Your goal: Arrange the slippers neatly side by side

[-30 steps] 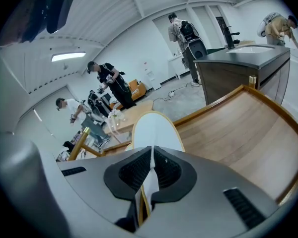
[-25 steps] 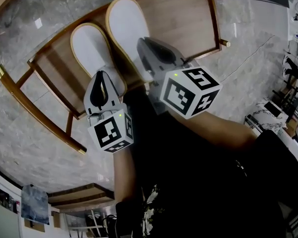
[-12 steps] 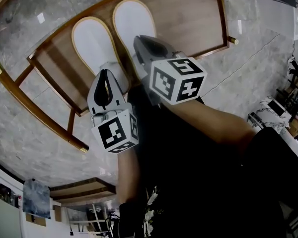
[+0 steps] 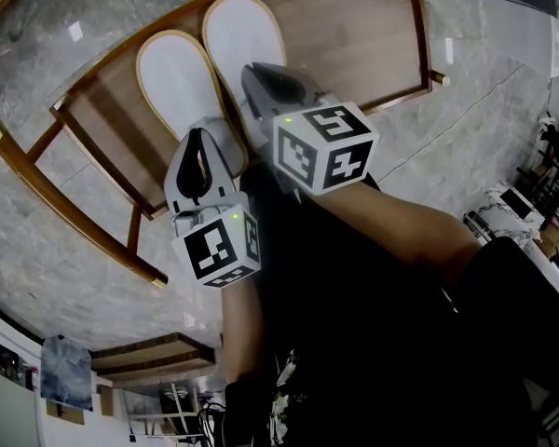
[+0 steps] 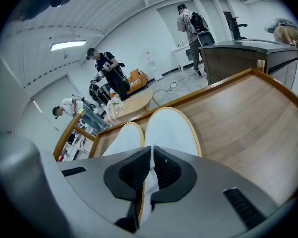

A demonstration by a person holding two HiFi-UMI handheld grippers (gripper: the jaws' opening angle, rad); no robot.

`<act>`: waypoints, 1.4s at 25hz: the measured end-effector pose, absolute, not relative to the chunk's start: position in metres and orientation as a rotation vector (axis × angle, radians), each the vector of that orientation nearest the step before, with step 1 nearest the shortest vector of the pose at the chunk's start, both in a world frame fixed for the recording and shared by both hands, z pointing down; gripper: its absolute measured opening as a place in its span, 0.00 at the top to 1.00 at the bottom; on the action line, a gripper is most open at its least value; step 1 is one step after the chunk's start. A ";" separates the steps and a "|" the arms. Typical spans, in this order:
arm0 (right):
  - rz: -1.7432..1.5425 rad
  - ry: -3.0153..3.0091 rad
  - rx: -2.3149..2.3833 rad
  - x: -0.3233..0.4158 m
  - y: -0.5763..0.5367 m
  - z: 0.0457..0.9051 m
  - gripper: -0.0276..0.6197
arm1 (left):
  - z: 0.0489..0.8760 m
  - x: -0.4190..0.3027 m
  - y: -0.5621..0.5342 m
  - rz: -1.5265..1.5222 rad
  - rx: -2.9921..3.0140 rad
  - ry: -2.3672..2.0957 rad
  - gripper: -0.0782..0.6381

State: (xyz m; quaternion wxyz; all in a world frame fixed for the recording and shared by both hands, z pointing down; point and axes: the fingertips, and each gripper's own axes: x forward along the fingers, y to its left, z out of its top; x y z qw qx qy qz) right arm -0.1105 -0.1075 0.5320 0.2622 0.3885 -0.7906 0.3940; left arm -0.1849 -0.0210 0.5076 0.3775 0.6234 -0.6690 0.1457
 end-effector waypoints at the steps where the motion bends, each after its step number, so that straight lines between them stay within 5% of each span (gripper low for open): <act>1: 1.065 -2.140 1.047 -0.111 -0.107 0.532 0.94 | 0.508 -0.186 -0.022 0.370 1.593 -1.713 0.87; 13: 1.056 -2.232 0.888 -0.117 -0.105 0.530 0.93 | 0.519 -0.177 -0.047 0.373 1.636 -1.676 0.87; 17: 1.001 -2.279 0.857 -0.117 -0.105 0.523 0.77 | 0.518 -0.172 -0.051 0.377 1.642 -1.657 0.87; 25: 0.748 -2.363 0.833 -0.112 -0.109 0.487 0.77 | 0.494 -0.168 -0.047 0.361 1.650 -1.655 0.87; 35: 0.657 -2.418 0.815 -0.082 -0.109 0.441 0.96 | 0.427 -0.192 -0.013 0.374 1.661 -1.794 0.87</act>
